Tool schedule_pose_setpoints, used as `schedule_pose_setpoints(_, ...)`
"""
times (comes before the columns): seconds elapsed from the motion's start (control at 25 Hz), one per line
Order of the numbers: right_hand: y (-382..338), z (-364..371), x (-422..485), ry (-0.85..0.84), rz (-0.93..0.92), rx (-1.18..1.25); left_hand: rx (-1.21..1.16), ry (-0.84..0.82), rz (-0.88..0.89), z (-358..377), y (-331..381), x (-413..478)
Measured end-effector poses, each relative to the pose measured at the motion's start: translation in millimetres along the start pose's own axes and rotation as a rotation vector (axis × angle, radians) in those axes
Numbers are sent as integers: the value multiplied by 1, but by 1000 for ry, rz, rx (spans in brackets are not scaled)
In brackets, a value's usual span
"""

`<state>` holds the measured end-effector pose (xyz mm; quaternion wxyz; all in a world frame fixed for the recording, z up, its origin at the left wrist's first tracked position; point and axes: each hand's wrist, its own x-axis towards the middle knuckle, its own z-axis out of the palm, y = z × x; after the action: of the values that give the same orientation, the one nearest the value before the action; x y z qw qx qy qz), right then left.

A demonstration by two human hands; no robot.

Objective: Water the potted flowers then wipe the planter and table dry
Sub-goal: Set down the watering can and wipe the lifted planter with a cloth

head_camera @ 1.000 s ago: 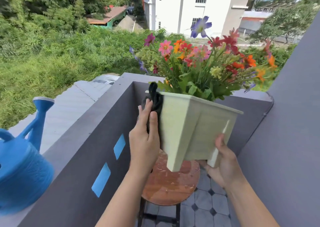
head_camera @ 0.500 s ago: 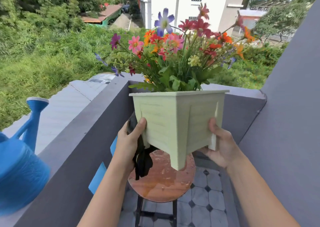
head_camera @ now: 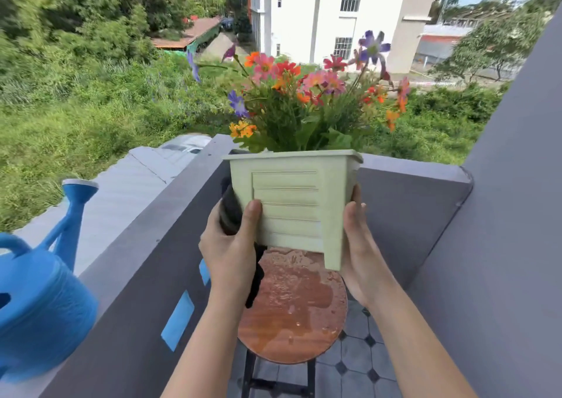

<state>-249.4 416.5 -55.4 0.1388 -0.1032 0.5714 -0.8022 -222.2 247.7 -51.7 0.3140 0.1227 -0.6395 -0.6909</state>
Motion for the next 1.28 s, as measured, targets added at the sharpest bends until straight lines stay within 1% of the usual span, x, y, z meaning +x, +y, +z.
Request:
schedule_pose_setpoints(0.08, -3, 4, -2, 11, 50, -55, 116, 31, 72, 2, 6, -7)
schedule_pose_setpoints(0.12, -3, 8, -5, 31, 36, -64, 158, 45, 92, 3, 8, -10)
schedule_pose_setpoints(0.16, -4, 13, -7, 82, -1, -61, 193, 50, 113, 2, 10, -12)
schedule_pose_setpoints(0.24, 1, 21, -12, 253, -96, -43, 235, 28, 152, 1, 16, -20)
schedule_pose_setpoints(0.28, 1, 24, -14, 303, -124, -37, 232, 13, 170, 0, 20, -26)
schedule_pose_setpoints(0.32, -2, 27, -18, 319, -134, -30, 225, -2, 178, -3, 23, -32)
schedule_pose_setpoints(0.44, -19, 24, -31, 290, -113, 8, 168, -62, 170, -8, 43, -40)
schedule_pose_setpoints(0.56, -34, 23, -41, 223, -117, -40, 117, -77, 148, -10, 75, -25)
schedule_pose_setpoints(0.64, -41, 30, -47, 207, -136, -61, 83, -61, 236, -11, 99, -21)
schedule_pose_setpoints(0.68, -43, 32, -49, 213, -149, -68, 90, -69, 315, -13, 109, -24)
schedule_pose_setpoints(0.8, -54, 46, -51, 226, -173, -111, 300, -117, 627, -15, 116, -43)
schedule_pose_setpoints(0.84, -57, 50, -51, 213, -196, -138, 363, -105, 672, -15, 112, -42)
schedule_pose_setpoints(0.96, -63, 67, -53, 224, -256, -195, 337, 71, 579, -9, 113, -35)
schedule_pose_setpoints(1.0, -63, 73, -53, 223, -276, -209, 357, 114, 607, -5, 116, -35)
schedule_pose_setpoints(1.08, -62, 83, -55, 216, -311, -205, 497, 100, 787, 3, 118, -41)
schedule_pose_setpoints(1.16, -65, 86, -56, 189, -310, -116, 681, 53, 979, 8, 122, -43)
schedule_pose_setpoints(1.2, -66, 86, -57, 176, -295, -76, 742, 59, 1022, 7, 126, -39)
schedule_pose_setpoints(1.24, -69, 85, -57, 167, -274, -53, 749, 81, 1021, 4, 133, -34)
schedule_pose_setpoints(1.28, -74, 81, -57, 159, -253, -51, 697, 100, 986, 3, 139, -29)
